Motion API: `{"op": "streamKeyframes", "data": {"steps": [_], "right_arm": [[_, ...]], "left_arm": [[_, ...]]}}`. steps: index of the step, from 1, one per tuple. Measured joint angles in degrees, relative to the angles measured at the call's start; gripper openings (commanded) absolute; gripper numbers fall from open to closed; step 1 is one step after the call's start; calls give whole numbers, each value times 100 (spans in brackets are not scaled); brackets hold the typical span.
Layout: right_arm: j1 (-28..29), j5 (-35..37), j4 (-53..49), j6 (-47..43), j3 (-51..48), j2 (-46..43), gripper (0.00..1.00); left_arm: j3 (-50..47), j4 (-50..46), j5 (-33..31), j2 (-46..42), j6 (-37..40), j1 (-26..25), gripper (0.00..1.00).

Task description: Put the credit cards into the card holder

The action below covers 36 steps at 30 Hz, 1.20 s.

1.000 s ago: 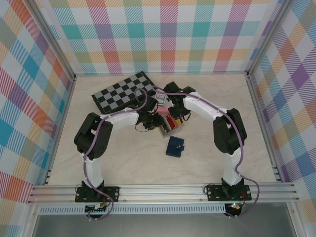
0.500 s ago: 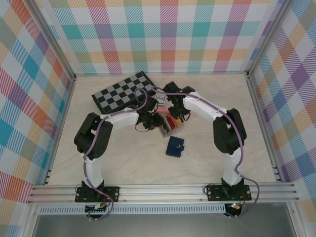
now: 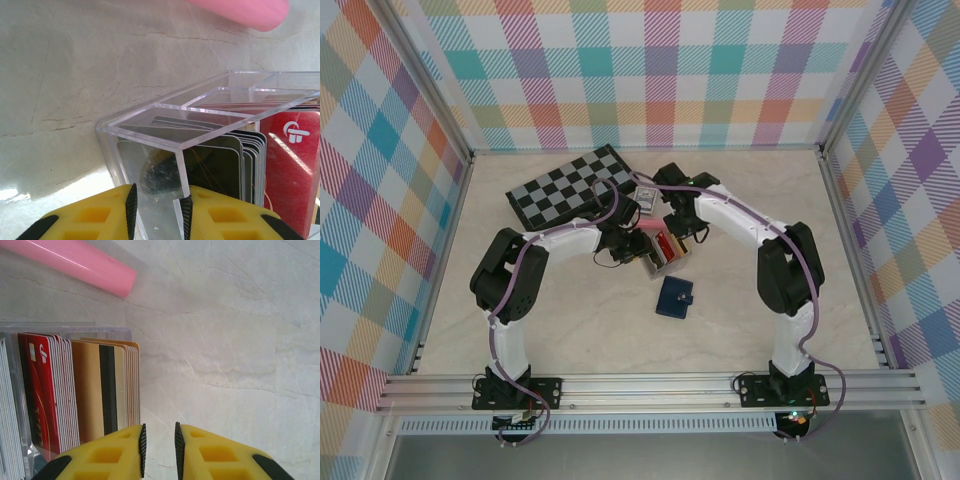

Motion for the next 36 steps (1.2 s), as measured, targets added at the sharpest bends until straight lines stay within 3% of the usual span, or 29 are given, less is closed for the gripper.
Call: {"op": "streamKeyframes", "data": {"steps": [4,11,19,32,36], "right_arm": [[0,-116,-39,20,0,-76,18],[0,-365,-9,79,-2,-155,37],[0,-404,85,170,2,144,42],[15,-170,136,173,2,413,45],[15,-76,131,170,2,354,40]], "left_arm": [[0,0,0,0,0,0,30],[0,0,4,0,0,0,30],[0,2,15,4,0,0,30],[-2,2,15,4,0,0,30],[-2,2,15,4,0,0,30]]}}
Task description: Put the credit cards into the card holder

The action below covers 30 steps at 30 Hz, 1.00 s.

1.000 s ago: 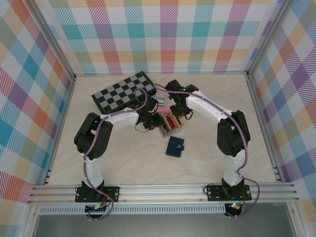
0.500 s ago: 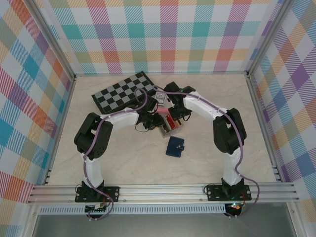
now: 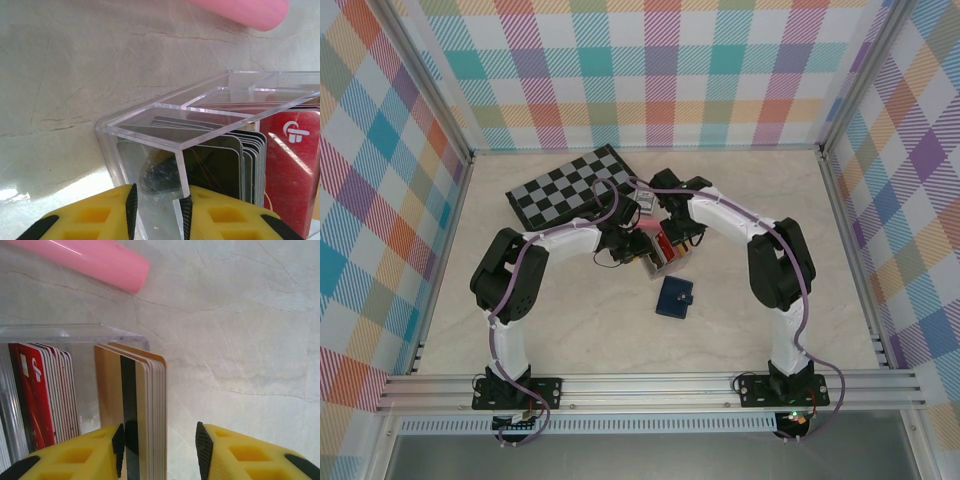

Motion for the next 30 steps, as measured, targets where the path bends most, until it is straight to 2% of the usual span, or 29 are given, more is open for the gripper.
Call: {"op": "streamKeyframes", "data": {"steps": [5,8,13,30], "right_arm": [[0,20,-20,-24,0,-114,32],[-11,17,-22,-20,0,-136,32],[-13,-20,-15,-7,0,-138,21],[0,-61,-81,2,-4,-422,13]], "left_arm": [[0,0,0,0,0,0,30],[-2,2,0,0,2,0,30],[-2,4,0,0,2,0,30],[-2,4,0,0,0,0,30]]}}
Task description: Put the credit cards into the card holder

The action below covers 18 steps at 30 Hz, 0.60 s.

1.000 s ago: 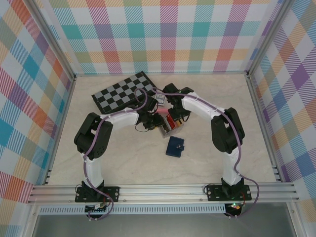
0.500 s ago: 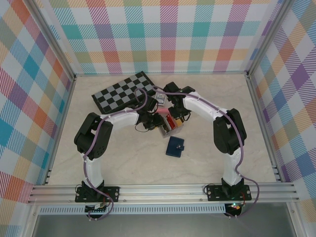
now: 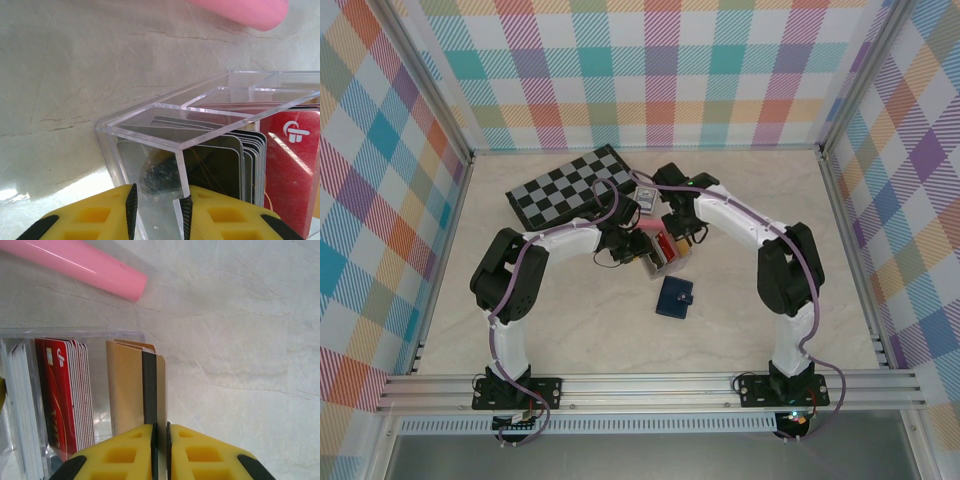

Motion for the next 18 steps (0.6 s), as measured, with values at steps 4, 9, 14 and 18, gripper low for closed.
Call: {"op": "streamKeyframes", "data": {"steps": [4,9,14,18], "right_arm": [[-15,-173,-48,11,0,-221,9],[-15,-529,-52,46,-2,-275,3],[-15,-844,-66,166,-4,-275,1],[-15,-1036,-74,450,-4,-306,1]], "left_arm": [[0,0,2,0,2,0,30],[0,0,2,0,0,0,30],[0,2,2,0,2,0,31],[-15,15,22,-2,0,0,35]]}}
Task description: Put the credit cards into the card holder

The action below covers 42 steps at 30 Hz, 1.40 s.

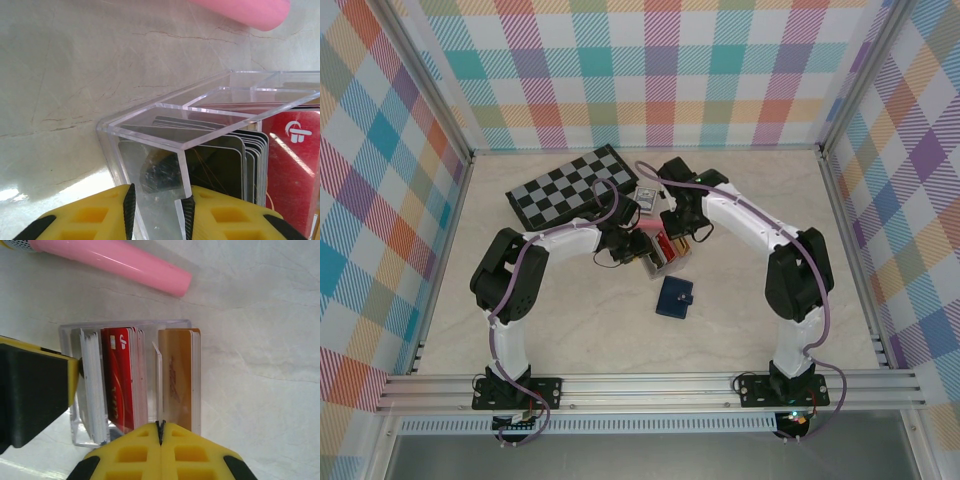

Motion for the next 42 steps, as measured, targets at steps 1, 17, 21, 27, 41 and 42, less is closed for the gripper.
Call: {"op": "streamKeyframes", "data": {"steps": [1,17,21,27,41,42], "right_arm": [[0,-9,-13,81,-2,-22,0],[-1064,-2028,704,1578,-999,-2144,0],[-1652,-3176,1193,2122,-1471,-2302,0],[-1893,-4575,1947,2887,-1858,-2286,0],[-1908,-5458,2481,3353,-1893,-1943,2],[-1910,-5482,2485,3353,-1893,-1921,2]], "left_arm": [[-11,17,2,-4,-2,0,36],[-745,616,92,-1814,-446,68,87],[-938,1602,721,-2225,-927,205,90],[-793,2367,1561,-1937,-1377,221,85],[-752,3731,2378,-1578,-2389,192,23],[-752,3740,2385,-1578,-2452,203,21]]}}
